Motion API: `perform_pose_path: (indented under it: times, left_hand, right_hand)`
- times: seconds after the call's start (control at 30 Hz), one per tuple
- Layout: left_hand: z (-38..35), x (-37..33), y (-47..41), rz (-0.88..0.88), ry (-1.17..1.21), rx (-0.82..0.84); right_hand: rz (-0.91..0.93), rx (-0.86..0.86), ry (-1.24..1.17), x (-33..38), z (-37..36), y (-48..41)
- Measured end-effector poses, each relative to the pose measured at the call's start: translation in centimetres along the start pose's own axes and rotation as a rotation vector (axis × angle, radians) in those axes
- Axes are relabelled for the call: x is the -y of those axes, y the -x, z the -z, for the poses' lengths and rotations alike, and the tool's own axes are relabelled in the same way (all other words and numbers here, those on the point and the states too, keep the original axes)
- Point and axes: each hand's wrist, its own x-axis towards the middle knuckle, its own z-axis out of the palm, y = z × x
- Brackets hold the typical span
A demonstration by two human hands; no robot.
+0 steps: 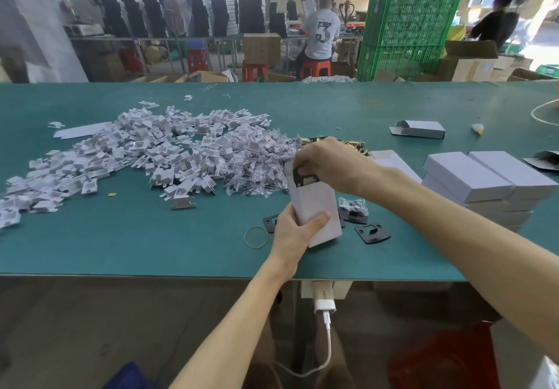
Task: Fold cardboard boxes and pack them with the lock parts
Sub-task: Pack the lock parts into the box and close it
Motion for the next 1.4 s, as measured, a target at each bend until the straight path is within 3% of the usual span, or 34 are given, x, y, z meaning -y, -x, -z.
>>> perform_pose_path:
  times: [0.1,0.2,0.3,0.43,0.57,0.67,0.7,0.83,0.9,1.17,1.3,1.4]
  left_hand:
    - [0.0,0.1,-0.1,0.005,-0.002,0.006]
    - [0.0,0.1,-0.1,0.008,-0.01,0.011]
    - [0.0,0.1,-0.1,0.009,-0.007,0.017]
    - [0.0,0.2,-0.2,0.004,-0.016,0.01]
    - [0.0,0.1,-0.2,-0.011,-0.007,0.007]
    - [0.0,0.1,-0.1,-0.016,-0.022,0.007]
    - [0.0,0.1,-0.1,-0.021,-0.029,0.006]
    - [0.0,0.1,-0.1,-0.029,-0.042,0.003]
    - [0.0,0.1,-0.1,-0.036,-0.043,0.001]
    - [0.1,0.3,-0.2,-0.039,-0.037,-0.003]
    - [0.1,0.3,-0.2,-0.037,-0.049,-0.002]
    - [0.1,0.3,-0.3,-0.035,-0.043,0.003]
  right_hand:
    - [-0.052,0.106,-0.106,-0.3,-0.1,0.6]
    - [-0.049,0.159,0.004,-0.5,-0.4,0.8]
    - [-0.048,0.172,0.103,-0.2,-1.1,1.0]
    - [-0.031,0.155,0.048,-0.3,-0.7,1.3]
    - [-0.052,-0.136,-0.24,-2.3,0.0,2.1]
    - [-0.26,-0.388,-0.389,-5.0,-0.7,2.6]
    - [-0.323,-0.343,-0.326,-5.9,-1.3,2.9]
    - [-0.437,0.164,-0.089,-8.2,-5.7,4.8]
    - [-0.446,0.199,-0.029,-8.4,-7.0,5.4]
    - [-0.483,0.006,-0.096,-9.0,-6.9,5.2]
    - [-0.537,-0.293,-0.365,-8.3,-5.1,4.8]
    - [-0.437,-0.496,-0.507,-6.2,-2.4,3.9]
